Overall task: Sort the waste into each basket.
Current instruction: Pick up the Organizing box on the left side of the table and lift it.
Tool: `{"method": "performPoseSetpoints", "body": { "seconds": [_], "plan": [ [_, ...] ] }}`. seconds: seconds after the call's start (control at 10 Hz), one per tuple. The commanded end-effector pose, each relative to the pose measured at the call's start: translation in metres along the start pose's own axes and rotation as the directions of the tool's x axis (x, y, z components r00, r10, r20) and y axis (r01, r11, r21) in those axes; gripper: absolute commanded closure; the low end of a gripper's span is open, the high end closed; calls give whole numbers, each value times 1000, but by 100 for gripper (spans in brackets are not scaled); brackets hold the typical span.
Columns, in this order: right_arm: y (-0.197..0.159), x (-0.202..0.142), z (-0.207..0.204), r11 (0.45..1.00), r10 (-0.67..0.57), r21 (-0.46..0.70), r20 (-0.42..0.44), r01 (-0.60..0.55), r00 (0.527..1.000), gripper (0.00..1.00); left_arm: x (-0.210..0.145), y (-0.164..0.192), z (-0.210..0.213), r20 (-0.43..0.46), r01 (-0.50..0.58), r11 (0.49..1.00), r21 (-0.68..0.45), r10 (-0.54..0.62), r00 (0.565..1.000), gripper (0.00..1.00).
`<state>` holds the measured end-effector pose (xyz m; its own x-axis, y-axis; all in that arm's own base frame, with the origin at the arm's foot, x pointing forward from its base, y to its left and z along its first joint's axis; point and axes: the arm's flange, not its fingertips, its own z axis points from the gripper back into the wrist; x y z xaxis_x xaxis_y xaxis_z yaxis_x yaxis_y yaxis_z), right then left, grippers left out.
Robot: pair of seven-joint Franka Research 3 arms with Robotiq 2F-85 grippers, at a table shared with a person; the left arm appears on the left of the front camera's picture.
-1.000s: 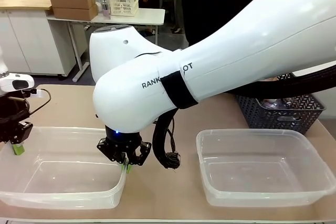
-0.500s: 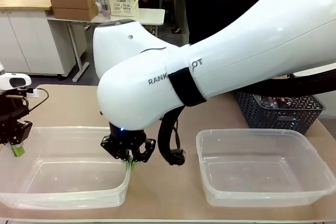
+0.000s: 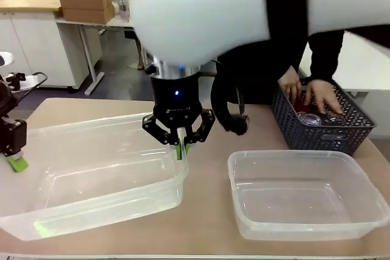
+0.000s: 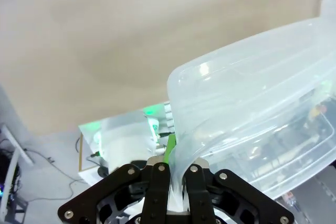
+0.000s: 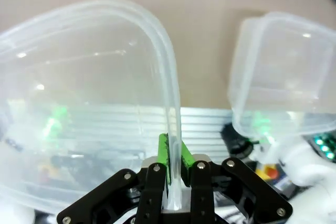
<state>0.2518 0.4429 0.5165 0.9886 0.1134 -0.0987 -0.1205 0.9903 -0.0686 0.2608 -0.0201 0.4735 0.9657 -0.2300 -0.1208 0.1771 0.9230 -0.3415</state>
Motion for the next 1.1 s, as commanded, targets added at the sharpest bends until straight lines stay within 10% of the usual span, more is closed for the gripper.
{"method": "performPoseSetpoints", "body": {
  "seconds": [0.0, 0.5, 1.0],
  "plan": [
    [9, 12, -19, 999, -54, 0, 22, 54, 998, 100, 14, 18, -8, -7, -16, 1000, 10, 16, 1000, 100],
    [9, 8, -14, 1000, -26, 9, -7, 26, 1000, 95, 16, 16, -11, -2, -61, 998, 15, 61, 998, 96],
    [-113, 54, -9, 990, 68, 115, 91, -78, 994, 95, 120, -80, 58, -123, -127, 973, -195, 104, 987, 96]
  ]
}}
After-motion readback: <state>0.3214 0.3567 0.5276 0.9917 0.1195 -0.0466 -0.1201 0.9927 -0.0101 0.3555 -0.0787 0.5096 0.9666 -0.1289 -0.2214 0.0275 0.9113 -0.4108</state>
